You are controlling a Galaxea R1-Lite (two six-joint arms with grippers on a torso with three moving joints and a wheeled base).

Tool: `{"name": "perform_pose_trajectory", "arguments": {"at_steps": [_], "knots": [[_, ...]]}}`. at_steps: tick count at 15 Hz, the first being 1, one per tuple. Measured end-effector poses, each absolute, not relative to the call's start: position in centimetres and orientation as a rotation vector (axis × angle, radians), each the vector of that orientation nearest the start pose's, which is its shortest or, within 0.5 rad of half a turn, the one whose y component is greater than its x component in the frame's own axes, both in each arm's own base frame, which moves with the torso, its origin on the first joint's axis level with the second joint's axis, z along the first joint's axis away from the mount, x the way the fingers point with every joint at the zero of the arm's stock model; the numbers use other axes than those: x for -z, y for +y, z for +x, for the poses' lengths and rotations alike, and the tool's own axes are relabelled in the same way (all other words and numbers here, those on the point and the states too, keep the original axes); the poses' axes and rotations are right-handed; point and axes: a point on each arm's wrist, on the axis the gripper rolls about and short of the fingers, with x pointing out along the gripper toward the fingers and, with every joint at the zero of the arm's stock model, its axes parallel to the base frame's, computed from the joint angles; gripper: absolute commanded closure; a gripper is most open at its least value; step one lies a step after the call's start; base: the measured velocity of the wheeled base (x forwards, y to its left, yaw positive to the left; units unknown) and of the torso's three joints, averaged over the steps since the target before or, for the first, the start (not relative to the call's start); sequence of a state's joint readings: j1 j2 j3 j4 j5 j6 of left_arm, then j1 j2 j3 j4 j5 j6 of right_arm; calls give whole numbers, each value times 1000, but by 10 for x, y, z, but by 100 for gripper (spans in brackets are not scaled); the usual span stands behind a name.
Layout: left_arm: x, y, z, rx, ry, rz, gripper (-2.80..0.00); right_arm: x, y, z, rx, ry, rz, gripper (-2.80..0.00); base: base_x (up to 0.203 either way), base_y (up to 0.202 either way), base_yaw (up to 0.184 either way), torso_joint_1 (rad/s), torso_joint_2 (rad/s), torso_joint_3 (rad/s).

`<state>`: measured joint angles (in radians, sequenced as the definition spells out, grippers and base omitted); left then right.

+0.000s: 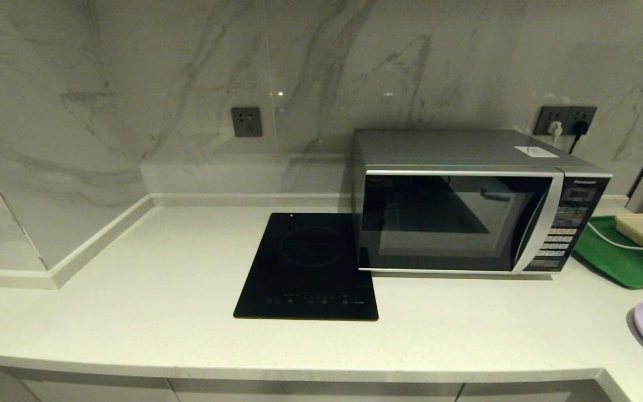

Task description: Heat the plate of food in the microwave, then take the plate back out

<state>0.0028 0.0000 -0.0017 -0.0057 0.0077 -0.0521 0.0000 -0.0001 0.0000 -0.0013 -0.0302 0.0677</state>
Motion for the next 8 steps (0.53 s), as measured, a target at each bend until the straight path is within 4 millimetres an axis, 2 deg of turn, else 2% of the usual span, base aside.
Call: {"name": "perform_pose_trajectory", "arguments": {"at_steps": [8], "knots": [[-76,0,-23,-10,-7,-52,0,-76,-1,-23,38,-2,71,0,0,0,0,0,0,0]]}}
